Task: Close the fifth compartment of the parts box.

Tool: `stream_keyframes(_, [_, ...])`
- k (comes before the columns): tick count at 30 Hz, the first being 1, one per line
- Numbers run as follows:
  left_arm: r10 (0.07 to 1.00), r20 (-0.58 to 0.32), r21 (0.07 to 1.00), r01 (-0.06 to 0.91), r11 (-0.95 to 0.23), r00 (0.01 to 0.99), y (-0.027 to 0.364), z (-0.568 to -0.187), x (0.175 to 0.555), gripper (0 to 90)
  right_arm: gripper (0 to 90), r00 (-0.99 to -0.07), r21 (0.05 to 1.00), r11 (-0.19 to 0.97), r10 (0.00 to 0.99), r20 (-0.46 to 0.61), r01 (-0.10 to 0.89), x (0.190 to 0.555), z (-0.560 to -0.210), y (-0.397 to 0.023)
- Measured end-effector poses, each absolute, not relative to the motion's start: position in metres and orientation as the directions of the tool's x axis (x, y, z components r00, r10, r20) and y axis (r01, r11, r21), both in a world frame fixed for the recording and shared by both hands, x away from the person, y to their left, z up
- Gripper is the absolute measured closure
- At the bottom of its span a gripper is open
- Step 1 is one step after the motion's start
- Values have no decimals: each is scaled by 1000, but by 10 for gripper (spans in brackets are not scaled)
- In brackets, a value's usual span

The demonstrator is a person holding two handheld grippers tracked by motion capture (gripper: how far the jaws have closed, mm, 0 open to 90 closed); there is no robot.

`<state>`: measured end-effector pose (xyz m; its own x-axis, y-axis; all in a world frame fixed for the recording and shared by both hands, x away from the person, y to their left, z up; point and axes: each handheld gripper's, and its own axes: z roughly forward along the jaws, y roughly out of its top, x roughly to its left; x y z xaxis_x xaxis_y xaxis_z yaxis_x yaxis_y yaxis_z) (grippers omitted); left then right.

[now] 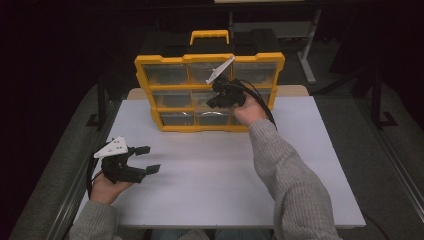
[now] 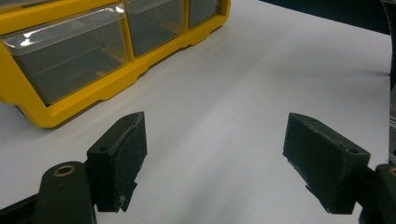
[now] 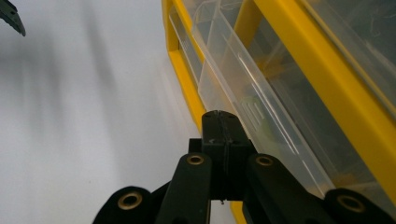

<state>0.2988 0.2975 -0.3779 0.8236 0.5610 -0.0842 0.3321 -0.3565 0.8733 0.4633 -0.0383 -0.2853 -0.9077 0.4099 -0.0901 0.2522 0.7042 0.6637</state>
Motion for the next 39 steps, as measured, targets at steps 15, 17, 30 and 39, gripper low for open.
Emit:
stream_keyframes(15, [561,-83,872,332,-359,824,298,-378,299,214,889,-900,667,696,428,-86,267,467,-286,-42])
stream_keyframes(17, [561,-82,872,332,-360,824,298,-378,299,213,889,-898,667,692,434,-77,277,467,-286,-42])
stream_keyframes(30, [563,-83,871,334,-359,822,298,-378,299,213,889,-891,666,694,443,-96,273,470,-286,-40])
stream_keyframes(39, [564,-83,870,335,-361,822,298,-378,299,213,889,-880,665,698,457,-129,265,472,-287,-39])
